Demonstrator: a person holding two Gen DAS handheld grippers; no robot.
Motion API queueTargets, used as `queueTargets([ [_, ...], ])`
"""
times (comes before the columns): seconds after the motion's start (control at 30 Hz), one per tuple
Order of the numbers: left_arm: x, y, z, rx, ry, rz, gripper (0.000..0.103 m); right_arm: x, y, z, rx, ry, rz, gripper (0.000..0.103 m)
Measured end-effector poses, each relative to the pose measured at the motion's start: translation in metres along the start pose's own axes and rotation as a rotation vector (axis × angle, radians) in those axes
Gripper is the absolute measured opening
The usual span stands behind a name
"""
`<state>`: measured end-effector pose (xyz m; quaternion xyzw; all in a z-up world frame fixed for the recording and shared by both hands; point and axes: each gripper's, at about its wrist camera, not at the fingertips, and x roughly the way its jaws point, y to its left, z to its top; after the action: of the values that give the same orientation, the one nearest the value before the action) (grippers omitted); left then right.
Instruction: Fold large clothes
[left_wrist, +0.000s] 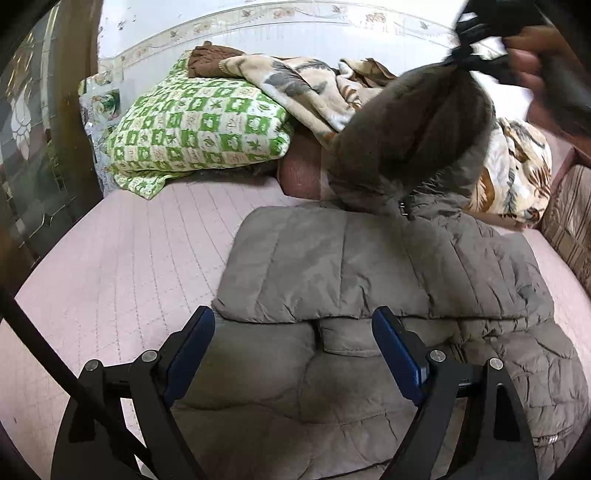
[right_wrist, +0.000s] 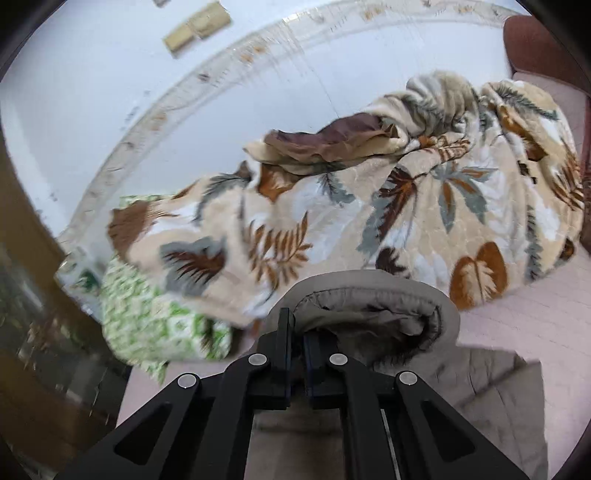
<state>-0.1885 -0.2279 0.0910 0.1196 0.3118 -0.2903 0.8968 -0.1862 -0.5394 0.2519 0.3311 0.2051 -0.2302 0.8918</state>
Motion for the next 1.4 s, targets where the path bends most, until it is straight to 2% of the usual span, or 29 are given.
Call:
queueTargets([
  [0.13, -0.002, 0.009, 0.002, -0.037, 0.004, -0.001, 0.086, -0.057, 0.009, -0.048, -0.05, -0.005, 0.033, 0.003],
  [0.2, -0.005, 0.012, 0.002, -0.046, -0.001, -0.001, 0.086, -0.083, 0.006, -0.082, -0.044, -0.003, 0.052, 0.002],
  [0.3, -0.008, 0.013, 0.002, -0.046, -0.011, 0.004, 0.086, -0.104, 0.002, -0.127, -0.055, 0.004, 0.053, 0.002],
  [0.4, -0.011, 0.014, 0.001, -0.044, -0.011, 0.007, 0.086, -0.106, -0.009, -0.157, -0.021, 0.043, 0.062, 0.002],
  [0.47, -0.011, 0.014, 0.001, -0.048, -0.015, 0.009, 0.086, -0.099, -0.016, -0.163, -0.007, 0.081, 0.043, 0.003],
  [0.57, -0.011, 0.017, 0.001, -0.058, -0.018, 0.013, 0.086, -0.078, -0.039, -0.161, 0.097, 0.133, 0.039, 0.004],
  [0.7, -0.002, 0.019, 0.002, -0.079, 0.012, 0.008, 0.086, -0.04, -0.079, -0.17, 0.282, 0.21, 0.041, 0.025],
  [0.77, -0.001, 0.018, 0.002, -0.075, 0.015, 0.006, 0.086, -0.019, -0.095, -0.177, 0.345, 0.231, 0.029, 0.027],
  [0.87, 0.0, 0.014, 0.003, -0.058, 0.013, 0.003, 0.086, 0.003, -0.108, -0.179, 0.407, 0.212, 0.032, 0.029],
  [0.93, 0.0, 0.011, 0.002, -0.05, 0.013, 0.002, 0.086, 0.021, -0.113, -0.176, 0.425, 0.209, 0.004, 0.047],
  [1.03, 0.002, 0.011, 0.002, -0.048, 0.018, 0.002, 0.086, 0.037, -0.12, -0.175, 0.506, 0.221, -0.022, 0.063],
  [1.07, 0.002, 0.011, 0.002, -0.05, 0.02, 0.001, 0.086, 0.044, -0.122, -0.174, 0.506, 0.234, -0.029, 0.063],
  [1.1, 0.002, 0.012, 0.003, -0.052, 0.02, 0.001, 0.086, 0.048, -0.125, -0.174, 0.521, 0.234, -0.031, 0.057],
  [1.13, 0.002, 0.012, 0.003, -0.053, 0.02, 0.001, 0.086, 0.05, -0.129, -0.176, 0.548, 0.224, -0.012, 0.031],
  [1.2, 0.001, 0.014, 0.003, -0.056, 0.017, 0.0, 0.086, 0.049, -0.129, -0.175, 0.533, 0.226, -0.003, 0.019],
  [1.23, 0.0, 0.014, 0.004, -0.057, 0.015, -0.001, 0.086, 0.043, -0.126, -0.173, 0.505, 0.202, -0.014, 0.015],
  [1.33, -0.002, 0.015, 0.004, -0.059, 0.007, 0.001, 0.086, 0.015, -0.111, -0.168, 0.42, 0.142, 0.009, 0.012],
  [1.4, -0.003, 0.016, 0.004, -0.06, 0.004, 0.002, 0.086, -0.012, -0.1, -0.167, 0.4, 0.118, 0.059, 0.012],
])
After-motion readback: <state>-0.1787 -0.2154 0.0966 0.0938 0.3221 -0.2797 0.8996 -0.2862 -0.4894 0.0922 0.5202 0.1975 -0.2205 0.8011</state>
